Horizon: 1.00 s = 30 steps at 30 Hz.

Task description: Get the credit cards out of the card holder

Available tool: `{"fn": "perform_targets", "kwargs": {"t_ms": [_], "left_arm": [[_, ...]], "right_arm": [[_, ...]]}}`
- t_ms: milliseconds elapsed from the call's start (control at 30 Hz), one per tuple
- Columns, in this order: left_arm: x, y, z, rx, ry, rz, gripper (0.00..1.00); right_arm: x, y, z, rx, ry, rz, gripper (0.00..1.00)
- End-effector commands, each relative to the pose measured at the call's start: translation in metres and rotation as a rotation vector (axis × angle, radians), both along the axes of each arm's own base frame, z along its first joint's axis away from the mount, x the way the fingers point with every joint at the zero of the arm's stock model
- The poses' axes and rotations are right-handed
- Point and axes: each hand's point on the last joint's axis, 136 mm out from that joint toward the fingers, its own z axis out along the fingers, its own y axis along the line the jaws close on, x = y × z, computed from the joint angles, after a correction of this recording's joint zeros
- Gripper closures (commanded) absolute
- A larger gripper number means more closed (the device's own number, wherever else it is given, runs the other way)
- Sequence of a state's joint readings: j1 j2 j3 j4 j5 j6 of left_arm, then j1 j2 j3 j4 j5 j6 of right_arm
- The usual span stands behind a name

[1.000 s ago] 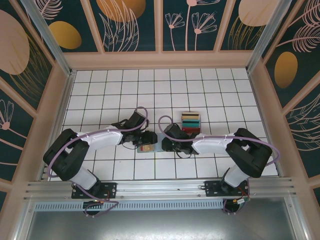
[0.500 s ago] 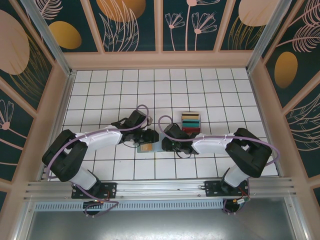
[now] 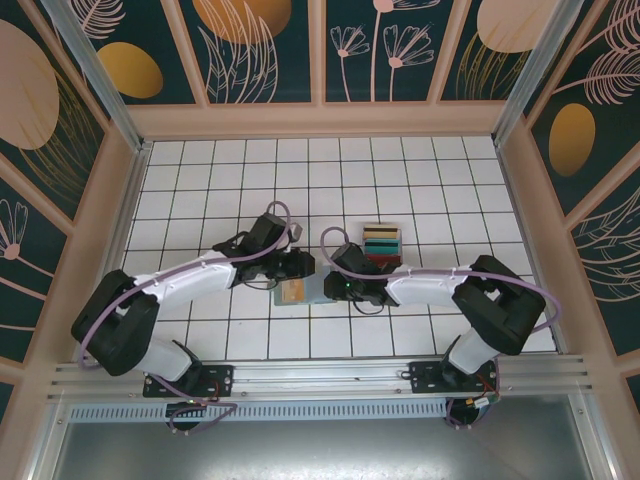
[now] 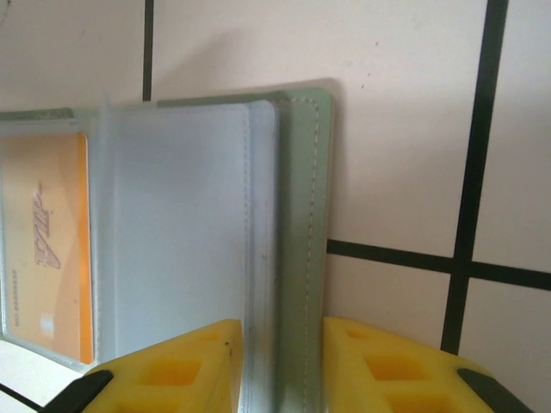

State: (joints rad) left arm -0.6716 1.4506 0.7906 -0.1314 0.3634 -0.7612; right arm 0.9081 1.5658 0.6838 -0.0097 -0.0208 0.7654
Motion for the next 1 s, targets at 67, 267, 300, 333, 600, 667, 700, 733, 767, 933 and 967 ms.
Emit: {"fn": "perform_targets", "kwargs": {"t_ms": [67, 267, 300, 333, 600, 667, 700, 733, 767, 933, 967], "left_arm": [[0.001, 0.040, -0.015, 0.100, 0.002, 0.103, 0.74], [-0.009, 0.065, -0.045, 0.202, 0.059, 0.146, 0.87], [-0.010, 0.069, -0.049, 0.216, 0.066, 0.151, 0.88], [-0.011, 0.072, -0.053, 0.233, 0.073, 0.158, 0.89], [-0.017, 0.073, -0.063, 0.245, 0.093, 0.144, 0.91], [-0.018, 0.071, -0.064, 0.232, 0.100, 0.137, 0.91], [-0.019, 0.070, -0.064, 0.226, 0.103, 0.135, 0.91], [-0.019, 0.069, -0.065, 0.221, 0.104, 0.132, 0.92], [-0.019, 0.069, -0.065, 0.219, 0.109, 0.132, 0.91], [-0.022, 0.070, -0.072, 0.227, 0.128, 0.127, 0.92], [-0.023, 0.071, -0.073, 0.232, 0.132, 0.129, 0.92]], "right_arm": [[0.015, 0.006, 0.026, 0.060, -0.054, -0.014, 0.69], [0.024, 0.021, 0.047, 0.106, -0.074, -0.010, 0.69], [0.025, 0.023, 0.051, 0.115, -0.080, -0.008, 0.70], [0.027, 0.025, 0.054, 0.123, -0.084, -0.009, 0.70], [0.035, 0.036, 0.075, 0.159, -0.118, -0.011, 0.70], [0.035, 0.042, 0.079, 0.169, -0.119, 0.005, 0.70], [0.034, 0.045, 0.080, 0.181, -0.114, 0.015, 0.71], [0.032, 0.050, 0.080, 0.199, -0.102, 0.033, 0.72], [0.030, 0.056, 0.081, 0.223, -0.087, 0.053, 0.74], [0.018, 0.077, 0.067, 0.280, 0.002, 0.133, 0.80], [0.017, 0.078, 0.062, 0.274, 0.018, 0.139, 0.80]]}}
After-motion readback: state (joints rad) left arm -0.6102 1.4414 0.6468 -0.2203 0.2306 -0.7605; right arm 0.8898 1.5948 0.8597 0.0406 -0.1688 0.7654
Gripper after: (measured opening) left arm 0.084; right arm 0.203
